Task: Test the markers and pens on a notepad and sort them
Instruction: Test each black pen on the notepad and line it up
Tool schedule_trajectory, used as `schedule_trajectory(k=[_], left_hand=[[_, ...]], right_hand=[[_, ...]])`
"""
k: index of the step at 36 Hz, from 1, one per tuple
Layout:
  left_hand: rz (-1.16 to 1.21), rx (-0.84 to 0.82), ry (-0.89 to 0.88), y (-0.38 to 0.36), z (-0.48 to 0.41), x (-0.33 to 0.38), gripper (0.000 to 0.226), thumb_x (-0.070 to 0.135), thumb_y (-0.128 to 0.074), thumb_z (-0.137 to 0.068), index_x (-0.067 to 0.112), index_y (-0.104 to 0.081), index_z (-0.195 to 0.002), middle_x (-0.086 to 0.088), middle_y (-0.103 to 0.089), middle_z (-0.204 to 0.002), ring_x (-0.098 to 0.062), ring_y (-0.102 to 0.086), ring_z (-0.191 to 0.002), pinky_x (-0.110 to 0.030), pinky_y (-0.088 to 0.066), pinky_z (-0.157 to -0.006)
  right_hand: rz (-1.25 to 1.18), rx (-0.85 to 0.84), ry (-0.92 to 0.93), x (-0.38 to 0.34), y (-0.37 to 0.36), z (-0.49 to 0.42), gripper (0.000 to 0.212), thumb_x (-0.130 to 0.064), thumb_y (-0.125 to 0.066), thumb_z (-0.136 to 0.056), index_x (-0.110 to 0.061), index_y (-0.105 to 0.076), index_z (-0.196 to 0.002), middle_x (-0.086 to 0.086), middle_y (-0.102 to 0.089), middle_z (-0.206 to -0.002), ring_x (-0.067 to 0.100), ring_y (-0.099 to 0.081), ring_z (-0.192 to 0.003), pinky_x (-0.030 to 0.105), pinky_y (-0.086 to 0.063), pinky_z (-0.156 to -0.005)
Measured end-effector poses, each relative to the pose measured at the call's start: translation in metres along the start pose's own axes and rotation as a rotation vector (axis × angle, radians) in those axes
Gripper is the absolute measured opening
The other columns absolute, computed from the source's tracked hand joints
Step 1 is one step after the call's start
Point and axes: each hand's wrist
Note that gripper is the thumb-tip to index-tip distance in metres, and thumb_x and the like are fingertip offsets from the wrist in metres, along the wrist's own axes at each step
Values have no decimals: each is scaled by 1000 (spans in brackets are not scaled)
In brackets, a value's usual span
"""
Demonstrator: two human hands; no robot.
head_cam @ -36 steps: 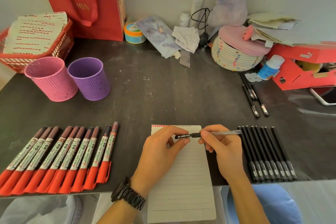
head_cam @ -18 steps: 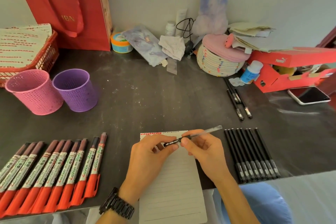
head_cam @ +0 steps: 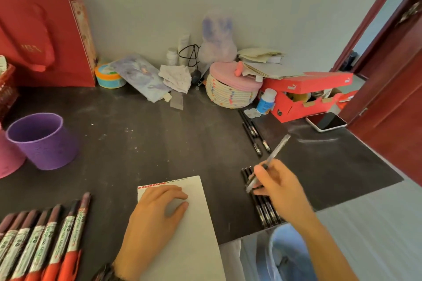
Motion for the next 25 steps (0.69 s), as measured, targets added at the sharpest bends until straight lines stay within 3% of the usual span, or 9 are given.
schedule_trajectory(k=[5,9,15,20,25], left_hand=[[20,-13,4,2,-1,0,5,44,-70,-86,46,-69,-91,37,-56,-107,7,-48,-106,-11,-34,-86],[17,-29,3,2,-2,1,6,44,-67,-87,44,-70,-93,35,-56,-110,6,-48,-107,-12,-35,-90],[-20,39,-55,-1,1,-1,6,38,-73,-85,43,-71,-89,32,-60,-108,5,-49,-104,-15,-41,-85],[-32,24,-89,1,3,-1,9,38,-67,-89,41,-70,-98,32,-56,-111,6,-45,-107,-14,-35,-92],[-35,18,-69,0,3,1,9,36,-68,-90,41,-71,-97,33,-56,-110,8,-43,-107,-9,-30,-86]], right_hand=[[510,-6,-73,3,78,-10,9,-29,-77,-88,-37,-77,-92,-11,-77,-80,10,-72,-81,39,-58,-86],[685,21,-132,7,111,-15,20,-36,-80,-84,-44,-65,-95,-15,-75,-75,10,-72,-75,43,-57,-86],[786,-15,-220,24,122,-24,28,-39,-81,-82,-36,-57,-97,-14,-74,-68,11,-70,-65,36,-57,-71],[862,-62,-242,26,116,-31,25,-38,-78,-86,-35,-64,-107,-15,-73,-80,10,-70,-73,36,-57,-78],[919,-89,-255,30,110,-30,33,-37,-74,-90,-30,-68,-121,-13,-73,-89,6,-68,-78,36,-57,-86]])
Point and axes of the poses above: each hand's wrist, its own z-axis away from the middle knuckle, its own y-axis out of the back of the hand, x = y × z
